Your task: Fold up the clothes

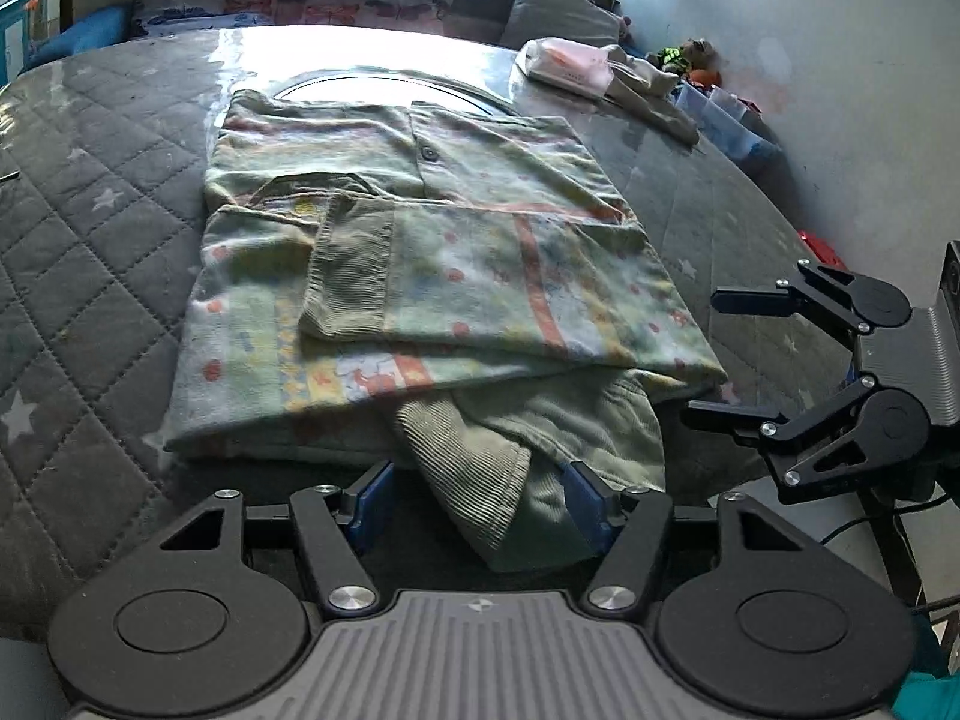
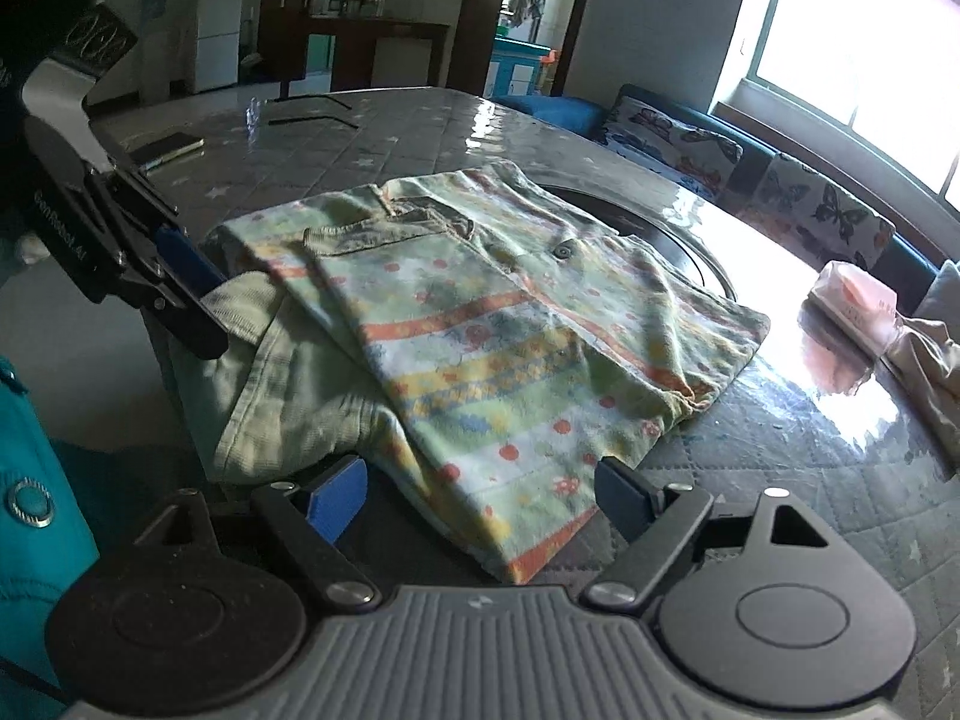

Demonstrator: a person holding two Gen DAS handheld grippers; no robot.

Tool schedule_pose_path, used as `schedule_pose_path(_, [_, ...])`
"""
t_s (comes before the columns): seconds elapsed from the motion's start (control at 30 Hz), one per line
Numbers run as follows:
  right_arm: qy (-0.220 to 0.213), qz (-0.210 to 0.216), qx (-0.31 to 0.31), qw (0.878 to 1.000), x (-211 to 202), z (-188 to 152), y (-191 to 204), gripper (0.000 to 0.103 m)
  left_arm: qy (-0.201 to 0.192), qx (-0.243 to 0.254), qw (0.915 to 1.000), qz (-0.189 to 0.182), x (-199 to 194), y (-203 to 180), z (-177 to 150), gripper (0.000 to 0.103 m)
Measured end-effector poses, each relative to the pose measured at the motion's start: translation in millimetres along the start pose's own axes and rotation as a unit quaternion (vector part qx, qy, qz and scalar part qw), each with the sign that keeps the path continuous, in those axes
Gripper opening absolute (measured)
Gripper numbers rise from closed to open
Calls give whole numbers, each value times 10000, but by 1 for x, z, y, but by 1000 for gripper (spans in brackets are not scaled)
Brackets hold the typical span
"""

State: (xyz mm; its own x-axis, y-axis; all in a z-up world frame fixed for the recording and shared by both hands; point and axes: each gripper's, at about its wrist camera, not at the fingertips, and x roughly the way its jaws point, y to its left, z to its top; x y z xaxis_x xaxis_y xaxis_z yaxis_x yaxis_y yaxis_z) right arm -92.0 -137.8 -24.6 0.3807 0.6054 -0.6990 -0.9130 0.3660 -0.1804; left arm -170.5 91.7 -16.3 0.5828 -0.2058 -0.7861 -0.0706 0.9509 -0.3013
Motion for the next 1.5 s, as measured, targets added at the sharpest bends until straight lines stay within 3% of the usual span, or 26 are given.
schedule_pose_path(0.13, [-5,20,-190,9998,0,-4,5,86,61,-49,9998,-167,-3,-1,0,47])
schedule_pose_path(0.2, [-32,44,-294,9996,0,-6,8,86,57,-38,9998,-203,-3,-2,1,29])
schedule_pose_path(0.27, [-57,73,-393,9992,0,-7,10,87,42,-77,9995,-291,-6,0,4,21])
schedule_pose_path(0.67, [-388,183,-653,9969,11,-4,21,85,-584,-240,9949,-785,-21,11,64,14])
schedule_pose_path(0.8, [-514,329,-352,9975,24,7,19,70,-592,-327,9940,-860,-5,19,83,14])
schedule_pose_path(0.93, [-529,496,-5,9974,39,20,13,43,-513,-409,9933,-956,8,28,87,14])
schedule_pose_path(1.07, [-383,899,635,9932,47,32,-6,27,-673,-268,9930,-930,-3,38,80,23])
schedule_pose_path(1.13, [-350,1055,942,9893,47,36,-16,20,-868,-83,9925,-852,-17,41,72,40])
schedule_pose_path(1.17, [-341,1125,1096,9870,47,38,-21,19,-978,37,9925,-735,-25,42,66,55])
schedule_pose_path(1.33, [-313,1381,1646,9761,45,46,-39,17,-1348,797,9875,-159,-49,37,31,68])
schedule_pose_path(1.4, [-279,1444,1829,9721,45,49,-45,16,-1437,1135,9830,156,-51,33,18,76])
schedule_pose_path(1.5, [-244,1527,2078,9659,47,51,-53,16,-1517,1614,9737,526,-46,24,2,79])
